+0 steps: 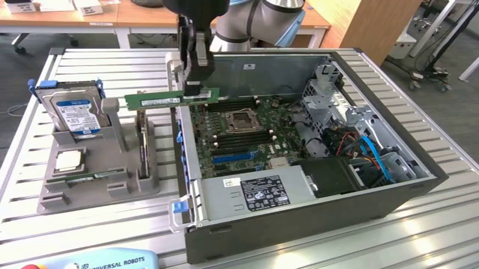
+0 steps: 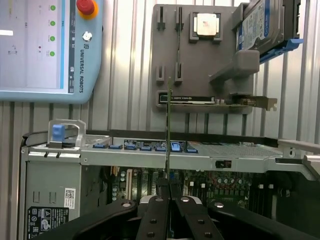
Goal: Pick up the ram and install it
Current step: 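Pick up the ram and move it above insertion slot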
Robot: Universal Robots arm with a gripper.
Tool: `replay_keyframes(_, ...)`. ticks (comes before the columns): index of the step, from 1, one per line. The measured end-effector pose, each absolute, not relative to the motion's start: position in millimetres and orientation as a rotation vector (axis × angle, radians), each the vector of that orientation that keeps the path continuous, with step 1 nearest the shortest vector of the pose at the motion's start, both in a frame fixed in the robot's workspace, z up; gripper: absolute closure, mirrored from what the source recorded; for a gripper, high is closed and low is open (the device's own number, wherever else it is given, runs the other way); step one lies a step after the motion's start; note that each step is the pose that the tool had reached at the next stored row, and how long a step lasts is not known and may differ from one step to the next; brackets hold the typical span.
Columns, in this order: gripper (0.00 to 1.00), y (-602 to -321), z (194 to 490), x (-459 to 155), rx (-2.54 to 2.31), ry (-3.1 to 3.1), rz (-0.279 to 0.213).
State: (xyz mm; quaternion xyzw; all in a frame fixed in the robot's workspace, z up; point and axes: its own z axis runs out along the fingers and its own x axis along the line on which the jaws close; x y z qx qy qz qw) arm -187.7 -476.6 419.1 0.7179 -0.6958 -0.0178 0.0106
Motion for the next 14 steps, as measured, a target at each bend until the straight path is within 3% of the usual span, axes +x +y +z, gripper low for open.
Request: replay_keyframes(14,0.89,-475.3,419.2,-157.2,2.240,-2.171,-0.056)
